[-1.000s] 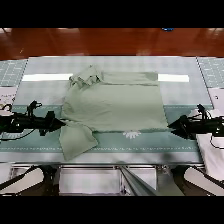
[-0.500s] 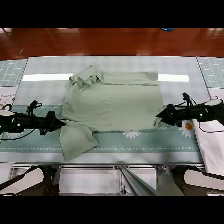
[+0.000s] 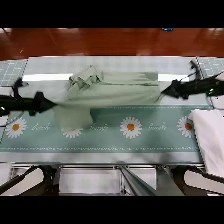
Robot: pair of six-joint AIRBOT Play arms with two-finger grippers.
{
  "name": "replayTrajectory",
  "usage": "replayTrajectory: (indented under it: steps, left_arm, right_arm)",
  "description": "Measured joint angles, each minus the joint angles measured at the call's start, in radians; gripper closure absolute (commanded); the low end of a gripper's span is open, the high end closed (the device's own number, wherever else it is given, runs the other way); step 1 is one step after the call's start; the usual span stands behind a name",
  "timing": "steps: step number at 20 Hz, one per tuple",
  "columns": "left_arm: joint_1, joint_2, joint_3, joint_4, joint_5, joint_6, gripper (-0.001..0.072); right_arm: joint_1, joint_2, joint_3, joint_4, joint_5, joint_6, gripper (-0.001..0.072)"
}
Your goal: Fold the shirts.
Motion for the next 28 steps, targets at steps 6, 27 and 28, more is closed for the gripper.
replayTrajectory:
  steps: [6, 27, 28]
  left_arm:
    - [0.0, 0.052, 0.616, -0.073, -0.045, -0.063, 0.0687]
    - [-0.448, 0.531, 1.235, 0.732, -0.319, -0.301, 0.0687]
    - [-0.467, 0.534, 1.205, 0.771, -0.328, -0.313, 0.0687]
  right_arm:
    - [-0.039, 0.158, 0.517, -0.017, 0.024, 0.055, 0.0689]
    - [-0.046, 0.697, 0.848, -0.407, 0.296, 0.213, 0.0689]
    - [-0.046, 0.702, 0.827, -0.407, 0.306, 0.222, 0.0689]
